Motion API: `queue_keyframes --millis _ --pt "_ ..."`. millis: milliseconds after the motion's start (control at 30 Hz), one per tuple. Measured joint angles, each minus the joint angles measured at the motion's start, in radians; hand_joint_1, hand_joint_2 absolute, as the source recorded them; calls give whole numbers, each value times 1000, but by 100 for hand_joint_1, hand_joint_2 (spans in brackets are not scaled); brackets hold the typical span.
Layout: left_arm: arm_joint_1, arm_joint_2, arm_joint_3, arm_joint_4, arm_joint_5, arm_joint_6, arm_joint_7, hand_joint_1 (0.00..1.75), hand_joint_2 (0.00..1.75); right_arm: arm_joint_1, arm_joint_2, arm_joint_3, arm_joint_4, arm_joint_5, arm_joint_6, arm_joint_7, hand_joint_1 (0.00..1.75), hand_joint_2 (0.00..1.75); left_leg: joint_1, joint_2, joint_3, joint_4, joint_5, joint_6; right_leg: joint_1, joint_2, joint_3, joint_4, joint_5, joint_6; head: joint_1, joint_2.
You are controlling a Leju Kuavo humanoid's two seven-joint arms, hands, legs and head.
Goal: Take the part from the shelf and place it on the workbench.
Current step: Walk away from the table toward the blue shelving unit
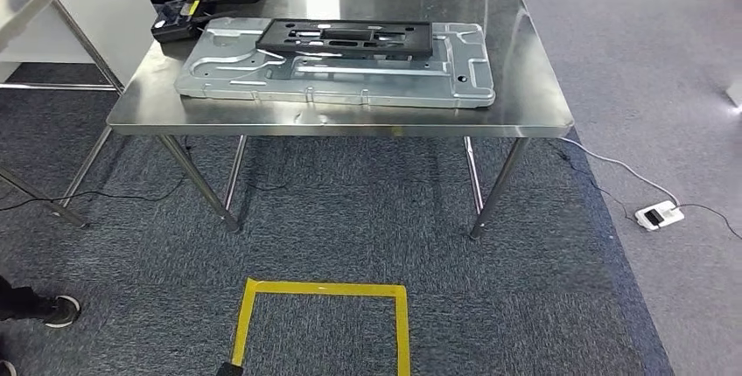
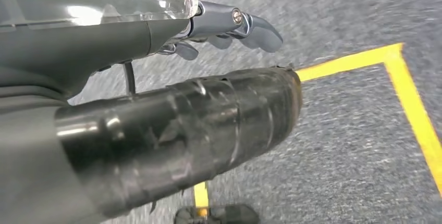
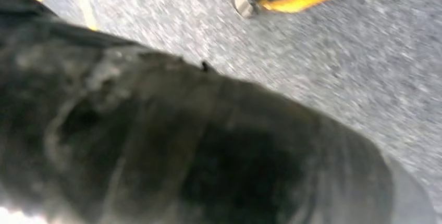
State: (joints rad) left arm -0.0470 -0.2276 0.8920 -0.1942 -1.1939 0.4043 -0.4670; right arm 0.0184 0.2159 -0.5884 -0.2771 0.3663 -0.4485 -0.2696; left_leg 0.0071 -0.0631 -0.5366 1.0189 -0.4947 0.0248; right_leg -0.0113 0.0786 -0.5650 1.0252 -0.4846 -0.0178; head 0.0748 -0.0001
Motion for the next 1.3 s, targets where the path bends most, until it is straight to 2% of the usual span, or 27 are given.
queue_keyframes --millis 33,67,100,167,233,267,300,333,367,400,467,533,600,633,700,767,800,833,867,900,967,1033,1100,1167,1200,1233,1300 --pt "-1 0 2 0 -1 0 0 0 0 -3 2 -2 7 8 10 6 0 0 -1 -5 3 -9 -3 2 -2 9 -4 0 3 6 0 0" --pt "-2 0 3 0 -1 0 0 0 0 -4 2 -2 13 17 19 13 0 0 -1 2 5 -16 0 4 -4 19 -8 -2 6 13 0 0" --pt "-3 -1 4 0 -2 0 0 0 0 -5 3 -2 20 26 28 20 0 0 0 13 9 -21 4 7 -5 18 -10 -1 7 20 0 0" --pt "-4 -3 6 0 -3 0 0 0 0 -8 3 -2 29 41 42 35 0 0 6 33 15 -38 14 17 -1 -16 -26 33 -19 29 1 0" --pt "-2 -5 7 0 -4 0 1 0 0 -14 3 -2 36 49 51 46 0 0 7 56 15 -42 18 24 -1 -57 -79 144 -84 35 2 0" --pt "-1 -6 7 0 -4 0 1 0 0 -16 2 -2 39 52 54 49 0 0 6 69 14 -40 17 25 -2 -64 -111 210 -113 38 2 0" --pt "0 -7 7 0 -4 0 2 0 0 -18 2 -2 42 54 54 52 0 0 5 82 12 -38 15 25 -4 -68 -132 255 -125 41 2 0" --pt "0 -7 8 0 -4 0 2 0 0 -18 2 -2 44 55 55 54 0 0 5 94 11 -35 14 24 -5 -71 -136 266 -119 43 2 0" --pt "0 -8 8 0 -4 0 2 0 0 -18 2 -2 46 55 55 55 0 0 5 104 11 -32 11 23 -7 -76 -117 234 -94 44 2 0" --pt "-1 -9 8 0 -4 0 3 0 0 -18 1 -2 48 55 55 56 0 0 5 113 12 -29 8 20 -8 -86 -82 171 -60 44 2 0" --pt "-1 -11 8 0 -4 0 3 0 0 -20 -1 -2 50 55 55 56 0 0 1 128 13 -19 -1 10 -4 -116 -14 45 -16 37 1 0" --pt "-2 -11 8 0 -4 0 4 0 0 -22 -1 -2 52 57 55 57 0 0 -3 141 14 -14 -7 -1 2 -126 4 3 -10 27 1 0" --pt "-4 -12 8 0 -6 0 7 0 0 -21 -1 -2 55 59 55 60 0 0 -2 150 18 -14 -9 -12 1 -110 1 0 -5 17 1 0" --pt "-5 -12 8 0 -7 1 9 0 0 -21 -2 -2 56 60 55 62 0 0 0 141 16 -7 -18 -18 0 -103 1 -3 -2 11 1 0" --pt "-4 -12 8 0 -9 1 13 0 0 -22 -2 -2 57 64 58 68 0 0 4 105 -11 60 -68 -27 -5 -89 1 -8 4 0 0 0" --pt "-1 -12 8 0 -10 2 17 0 0 -22 -2 -2 58 70 66 73 0 0 5 78 -69 194 -136 -31 -3 -73 -3 -7 6 -5 0 0" --pt "1 -12 8 0 -10 2 18 0 0 -22 -2 -2 58 73 70 74 0 0 5 75 -94 248 -153 -31 -2 -63 -5 -6 6 -6 0 0" --pt "4 -12 8 0 -10 3 18 0 0 -21 -2 -2 58 75 73 75 0 0 5 74 -105 271 -150 -29 -1 -51 -6 -4 7 -6 0 0" --pt "5 -12 8 0 -10 4 18 0 0 -20 -2 -2 59 77 76 75 0 0 5 72 -97 251 -126 -27 0 -39 -6 -2 6 -6 0 0" --pt "5 -12 8 0 -9 4 18 0 0 -20 -2 -2 59 79 79 75 0 0 5 66 -73 198 -89 -23 0 -27 -5 -1 6 -6 0 0" --pt "5 -12 9 0 -8 5 18 0 0 -21 -1 -2 59 85 86 75 0 0 6 27 -14 62 -27 -13 0 -4 -6 2 7 -3 0 0" --pt "4 -12 9 0 -6 6 17 0 0 -22 -1 -1 60 89 90 75 0 0 4 -3 11 -1 -12 -6 -2 15 -12 4 11 8 0 0" --pt "2 -13 9 0 -4 7 16 0 0 -20 0 -1 61 90 90 75 0 0 3 7 13 -7 -9 0 -4 31 -18 1 16 22 0 0" --pt "2 -15 10 0 -4 8 16 0 0 -18 0 -1 63 91 90 76 0 0 7 28 17 -19 0 14 0 5 -30 24 0 29 1 0" --pt "2 -16 10 0 -4 8 16 0 0 -18 0 0 64 91 90 76 0 0 8 40 18 -24 4 20 2 -18 -47 62 -25 32 1 0" --pt "4 -17 11 0 -4 8 16 0 0 -19 0 0 64 91 90 76 0 0 7 53 18 -26 6 24 3 -45 -74 120 -58 33 2 0" --pt "7 -18 11 0 -4 8 16 0 0 -20 0 0 64 91 90 76 0 0 3 80 15 -24 4 27 1 -65 -132 244 -112 37 2 0"
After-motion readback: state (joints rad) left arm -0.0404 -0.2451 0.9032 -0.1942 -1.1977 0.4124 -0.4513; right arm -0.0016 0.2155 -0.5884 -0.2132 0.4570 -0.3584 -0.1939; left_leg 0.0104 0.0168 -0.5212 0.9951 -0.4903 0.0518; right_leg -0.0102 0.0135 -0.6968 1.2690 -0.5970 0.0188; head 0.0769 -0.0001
